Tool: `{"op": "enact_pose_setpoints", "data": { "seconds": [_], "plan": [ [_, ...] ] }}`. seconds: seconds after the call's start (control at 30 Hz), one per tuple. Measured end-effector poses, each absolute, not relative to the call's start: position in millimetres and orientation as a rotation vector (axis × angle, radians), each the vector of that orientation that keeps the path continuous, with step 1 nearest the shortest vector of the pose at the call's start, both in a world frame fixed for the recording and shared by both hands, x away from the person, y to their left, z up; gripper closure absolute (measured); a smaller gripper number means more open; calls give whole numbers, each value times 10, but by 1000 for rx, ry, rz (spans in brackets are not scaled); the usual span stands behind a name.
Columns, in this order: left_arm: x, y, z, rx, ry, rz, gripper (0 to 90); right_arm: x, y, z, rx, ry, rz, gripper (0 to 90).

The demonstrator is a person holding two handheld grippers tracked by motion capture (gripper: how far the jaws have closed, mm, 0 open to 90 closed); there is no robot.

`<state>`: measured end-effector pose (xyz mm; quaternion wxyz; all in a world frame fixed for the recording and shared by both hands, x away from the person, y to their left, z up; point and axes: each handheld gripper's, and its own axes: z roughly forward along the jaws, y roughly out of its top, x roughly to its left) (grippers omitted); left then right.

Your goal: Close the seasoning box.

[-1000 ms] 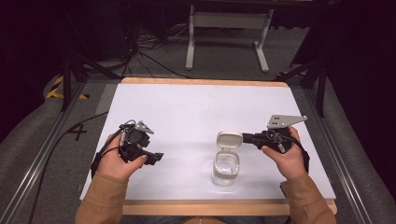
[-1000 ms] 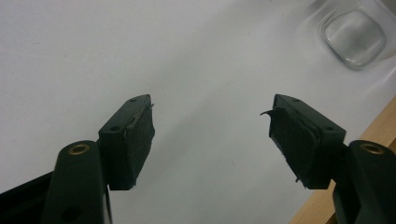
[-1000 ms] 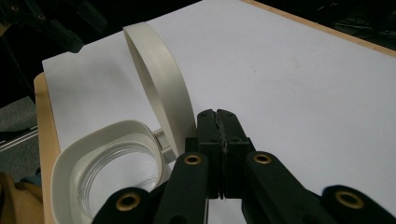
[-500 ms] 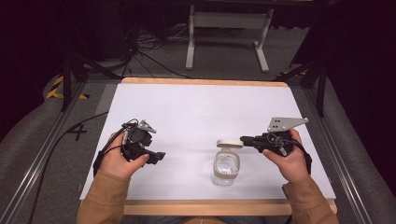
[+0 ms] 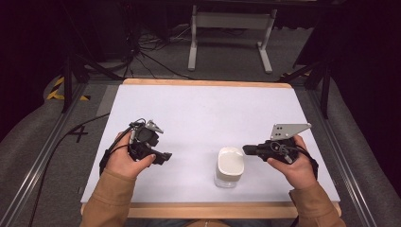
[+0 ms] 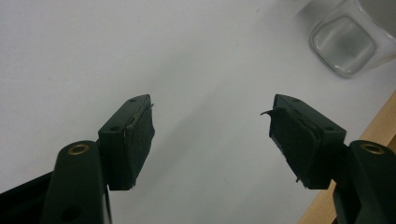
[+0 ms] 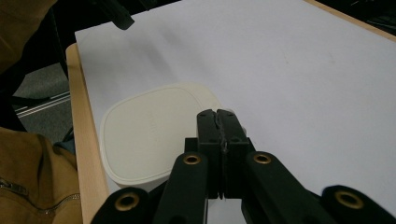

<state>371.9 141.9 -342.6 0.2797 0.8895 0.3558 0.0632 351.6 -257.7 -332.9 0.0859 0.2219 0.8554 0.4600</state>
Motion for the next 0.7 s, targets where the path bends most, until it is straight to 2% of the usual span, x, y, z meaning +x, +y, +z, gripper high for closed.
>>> {"op": "enact_pose_setpoints", "data": {
  "seconds": [0.17,0.2,0.27,0.37,0.7],
  "plan": [
    [3731,1413,-3427,2381,952,178,311,3496,-2617,-3293,744,2489,1412,775],
    [3731,1413,-3427,2381,952,178,312,3496,-2617,-3293,744,2489,1412,775],
    [3732,1412,-3426,2363,959,184,311,3487,-2652,-3270,797,2431,1442,684],
    [3744,1416,-3409,2372,955,180,312,3481,-2707,-3253,851,2379,1476,629],
    [3772,1402,-3421,2372,961,177,312,3492,-2940,-3223,980,2247,1403,585]
  ]
}}
